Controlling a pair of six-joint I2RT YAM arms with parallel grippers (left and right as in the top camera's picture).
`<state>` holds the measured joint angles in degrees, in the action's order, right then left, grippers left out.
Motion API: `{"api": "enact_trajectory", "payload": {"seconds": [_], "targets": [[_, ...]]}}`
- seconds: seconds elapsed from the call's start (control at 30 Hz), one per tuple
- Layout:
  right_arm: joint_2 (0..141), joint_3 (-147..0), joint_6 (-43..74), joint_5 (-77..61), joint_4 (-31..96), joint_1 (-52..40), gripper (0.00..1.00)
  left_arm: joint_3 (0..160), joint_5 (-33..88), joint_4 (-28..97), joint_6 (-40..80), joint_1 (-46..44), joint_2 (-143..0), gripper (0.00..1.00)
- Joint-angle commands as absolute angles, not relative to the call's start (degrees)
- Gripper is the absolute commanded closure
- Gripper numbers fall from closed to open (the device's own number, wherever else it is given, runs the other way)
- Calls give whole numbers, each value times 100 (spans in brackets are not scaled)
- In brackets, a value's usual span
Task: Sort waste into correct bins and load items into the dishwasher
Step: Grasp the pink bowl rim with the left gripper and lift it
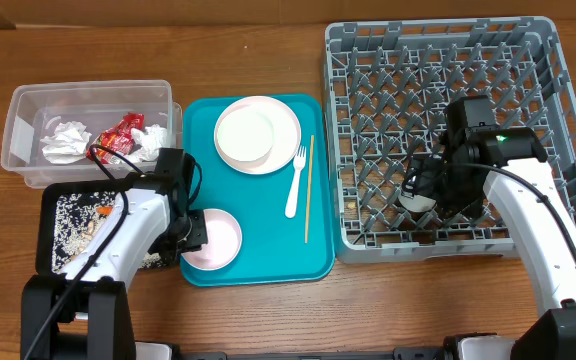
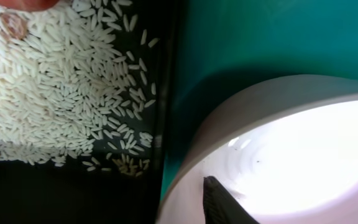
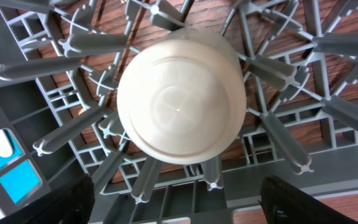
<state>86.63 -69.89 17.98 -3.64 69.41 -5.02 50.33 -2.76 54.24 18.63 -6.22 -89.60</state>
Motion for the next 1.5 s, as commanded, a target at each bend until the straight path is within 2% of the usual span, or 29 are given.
{"api": "enact_trajectory", "payload": {"seconds": [0.0, 0.5, 0.63, 0.7, 1.03, 1.37, 1.47], "targets": [[8680, -6943, 1806, -373, 6912, -530, 12, 5194, 283, 5478, 1772, -639, -8879, 74], [8680, -6943, 1806, -373, 6906, -530, 12, 6003, 224, 6235, 1669, -639, -8879, 67], [8680, -6943, 1806, -373, 6904, -530, 12, 6003, 261, 6198, 1664, -639, -8879, 57], [8680, -6943, 1806, -373, 6908, -530, 12, 6003, 263, 6211, 1664, -639, -8879, 55], [8680, -6943, 1806, -373, 6906, -530, 12, 6003, 1068, 6125, 1476, -714, -8879, 57], [8680, -6943, 1806, -375, 6906, -530, 12, 6003, 1059, 5977, 1533, -1282, -8879, 56], [8680, -6943, 1806, -373, 6908, -530, 12, 6003, 1039, 5975, 1601, -1391, -8879, 61]]}}
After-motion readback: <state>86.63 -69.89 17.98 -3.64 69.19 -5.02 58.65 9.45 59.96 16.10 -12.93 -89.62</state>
